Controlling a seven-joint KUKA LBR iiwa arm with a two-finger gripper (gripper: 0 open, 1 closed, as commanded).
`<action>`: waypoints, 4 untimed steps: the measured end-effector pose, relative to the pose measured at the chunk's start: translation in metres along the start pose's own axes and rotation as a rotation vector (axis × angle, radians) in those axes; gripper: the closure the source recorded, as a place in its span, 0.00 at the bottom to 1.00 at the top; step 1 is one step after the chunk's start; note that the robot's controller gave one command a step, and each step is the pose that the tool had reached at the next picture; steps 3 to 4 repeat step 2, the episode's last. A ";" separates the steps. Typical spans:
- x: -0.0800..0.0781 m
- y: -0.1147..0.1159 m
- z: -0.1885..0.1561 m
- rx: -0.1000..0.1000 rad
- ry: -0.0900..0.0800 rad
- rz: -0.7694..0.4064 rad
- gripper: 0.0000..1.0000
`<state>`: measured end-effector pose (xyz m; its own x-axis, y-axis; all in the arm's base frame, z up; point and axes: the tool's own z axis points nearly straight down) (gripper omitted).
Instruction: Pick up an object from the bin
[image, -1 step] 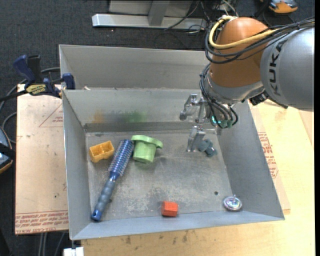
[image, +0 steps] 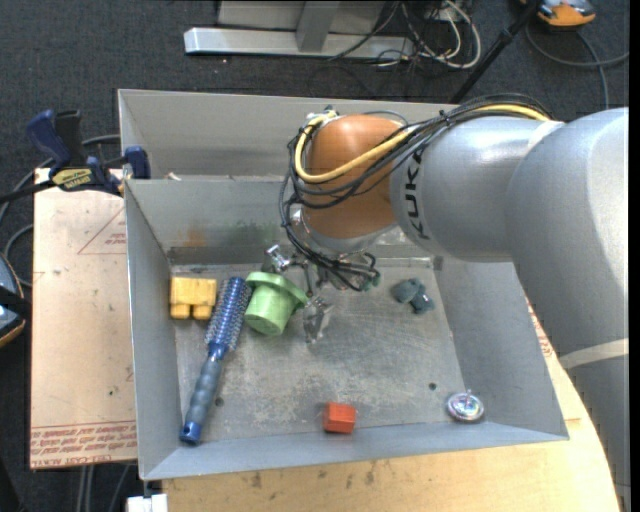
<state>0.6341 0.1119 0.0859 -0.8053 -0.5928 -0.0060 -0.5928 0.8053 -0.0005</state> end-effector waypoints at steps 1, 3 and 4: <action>0.001 -0.001 0.001 -0.001 0.003 0.001 1.00; -0.007 -0.017 -0.126 0.005 -0.005 -0.066 1.00; -0.007 -0.017 -0.126 0.005 -0.005 -0.066 1.00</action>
Offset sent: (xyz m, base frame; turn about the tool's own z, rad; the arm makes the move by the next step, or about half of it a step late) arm 0.0000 0.0000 0.0000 0.0000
